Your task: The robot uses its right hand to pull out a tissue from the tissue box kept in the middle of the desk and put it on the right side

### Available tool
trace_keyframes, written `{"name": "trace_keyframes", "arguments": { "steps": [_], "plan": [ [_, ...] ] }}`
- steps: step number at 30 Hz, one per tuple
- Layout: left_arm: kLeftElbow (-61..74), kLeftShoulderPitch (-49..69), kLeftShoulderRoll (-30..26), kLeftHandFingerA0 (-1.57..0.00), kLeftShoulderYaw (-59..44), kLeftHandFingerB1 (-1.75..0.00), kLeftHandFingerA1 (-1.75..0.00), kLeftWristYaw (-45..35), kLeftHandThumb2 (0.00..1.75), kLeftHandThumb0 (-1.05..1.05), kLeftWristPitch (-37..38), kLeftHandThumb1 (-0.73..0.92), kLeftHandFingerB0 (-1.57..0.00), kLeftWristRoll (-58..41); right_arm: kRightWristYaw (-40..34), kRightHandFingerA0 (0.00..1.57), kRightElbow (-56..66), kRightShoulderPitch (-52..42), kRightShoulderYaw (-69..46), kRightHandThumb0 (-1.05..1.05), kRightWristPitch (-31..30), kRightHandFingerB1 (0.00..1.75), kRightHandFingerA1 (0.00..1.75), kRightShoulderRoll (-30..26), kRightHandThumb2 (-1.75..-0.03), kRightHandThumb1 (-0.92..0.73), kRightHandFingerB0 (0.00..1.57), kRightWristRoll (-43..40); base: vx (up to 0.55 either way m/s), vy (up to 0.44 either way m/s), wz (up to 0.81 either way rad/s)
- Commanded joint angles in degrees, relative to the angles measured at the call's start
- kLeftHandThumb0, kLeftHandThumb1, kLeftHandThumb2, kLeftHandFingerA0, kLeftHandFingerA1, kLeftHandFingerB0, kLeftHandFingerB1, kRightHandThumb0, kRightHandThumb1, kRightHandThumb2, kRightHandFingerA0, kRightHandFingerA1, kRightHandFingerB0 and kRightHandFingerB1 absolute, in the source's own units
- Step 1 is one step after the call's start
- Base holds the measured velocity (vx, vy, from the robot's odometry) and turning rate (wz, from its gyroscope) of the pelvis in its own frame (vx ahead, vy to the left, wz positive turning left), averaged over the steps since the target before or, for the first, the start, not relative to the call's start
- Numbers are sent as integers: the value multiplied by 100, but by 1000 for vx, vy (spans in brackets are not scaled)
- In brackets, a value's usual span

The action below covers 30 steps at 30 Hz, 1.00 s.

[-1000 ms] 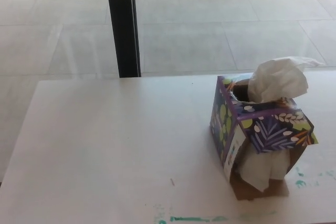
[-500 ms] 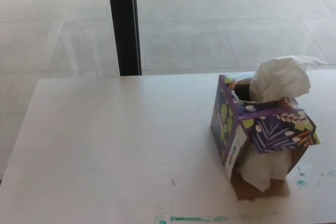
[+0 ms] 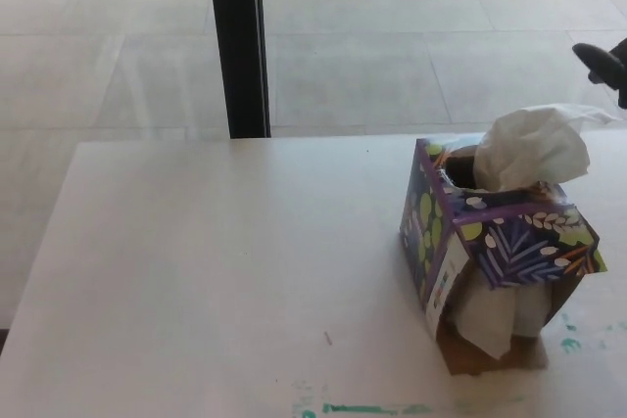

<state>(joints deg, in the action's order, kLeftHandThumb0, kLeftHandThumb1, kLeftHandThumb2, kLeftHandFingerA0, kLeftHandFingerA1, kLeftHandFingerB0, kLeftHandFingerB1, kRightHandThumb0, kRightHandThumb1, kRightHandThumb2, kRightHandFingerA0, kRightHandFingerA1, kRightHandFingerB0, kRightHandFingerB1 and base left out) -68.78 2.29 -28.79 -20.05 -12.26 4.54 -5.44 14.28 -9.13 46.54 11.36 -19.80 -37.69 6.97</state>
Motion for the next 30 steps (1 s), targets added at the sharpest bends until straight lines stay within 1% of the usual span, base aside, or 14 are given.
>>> {"name": "trace_keyframes", "arguments": {
  "steps": [1,2,3,4,5,7,8,9,13,18,21,23,28,30],
  "plan": [
    [-49,32,-121,-80,-58,-97,-111,-52,100,-86,100,90,-53,-96,1373,71,-877,859,956,-89,-817,28,78,-559,-104,-69,5,984,0,0,0],
    [-49,32,-121,-80,-58,-97,-111,-52,100,-86,100,90,-53,-96,1374,71,-893,875,976,-89,-821,28,78,-565,-104,-69,5,975,0,0,0],
    [11,63,-136,-80,-50,-97,-111,-74,101,-85,131,90,-53,-92,1611,18,-1087,1014,1365,-88,-649,16,60,-713,-110,-70,2,1349,0,0,0],
    [12,64,-136,-80,-50,-97,-111,-74,101,-85,130,90,-53,-92,1613,18,-1112,1041,1401,-88,-655,16,60,-720,-110,-70,2,1334,0,0,0],
    [5,66,-137,-79,-39,-96,-109,-66,101,-85,145,90,-53,-79,1662,15,-1148,1073,1432,-93,-697,19,60,-721,-67,-90,0,1285,0,0,0],
    [3,67,-138,-79,-33,-96,-109,-63,101,-85,152,90,-53,-75,1694,15,-1190,1115,1478,-93,-721,19,60,-725,-67,-90,0,1258,0,0,0],
    [15,82,-147,-79,-26,-96,-109,-78,101,-86,175,91,-53,-69,1968,0,-1165,1198,1685,-92,-701,21,27,-819,-67,-88,0,1404,0,0,0],
    [11,69,-166,-79,-3,-96,-108,-72,101,-85,153,90,-54,-45,2102,0,-1225,1286,1828,-105,-697,9,9,-814,-114,-76,1,1482,0,0,0],
    [16,58,-162,-83,31,-98,-110,-101,101,-88,207,89,-57,-24,2327,0,-1141,1262,1893,-105,-590,13,6,-823,-110,-75,13,1380,0,0,0],
    [39,53,-142,-80,66,-98,-110,-135,103,-86,202,89,-56,-10,2485,0,-1002,1208,2021,-104,-573,15,7,-814,-110,-75,3,1450,0,0,0],
    [8,-11,-132,-80,101,-98,-109,-108,105,-88,167,88,-56,12,2290,0,-922,1118,1934,-105,-534,20,6,-641,-110,-75,9,1436,0,0,0],
    [42,-8,-145,-80,198,-98,-108,-67,106,-87,200,88,-57,91,2185,0,-932,1083,1800,-95,-572,27,16,-421,-108,-69,11,1351,0,0,0],
    [63,1,-162,-81,216,-97,-107,-71,105,-87,179,88,-56,30,2260,3,-1002,1077,1738,-95,-569,22,24,-205,-109,-69,10,1437,0,0,0],
    [5,16,-154,-83,262,-96,-107,-48,102,-89,273,90,-57,70,2279,1,-1013,1010,1761,-93,-145,14,46,-222,-109,-69,11,1487,0,0,0]
  ]
}}
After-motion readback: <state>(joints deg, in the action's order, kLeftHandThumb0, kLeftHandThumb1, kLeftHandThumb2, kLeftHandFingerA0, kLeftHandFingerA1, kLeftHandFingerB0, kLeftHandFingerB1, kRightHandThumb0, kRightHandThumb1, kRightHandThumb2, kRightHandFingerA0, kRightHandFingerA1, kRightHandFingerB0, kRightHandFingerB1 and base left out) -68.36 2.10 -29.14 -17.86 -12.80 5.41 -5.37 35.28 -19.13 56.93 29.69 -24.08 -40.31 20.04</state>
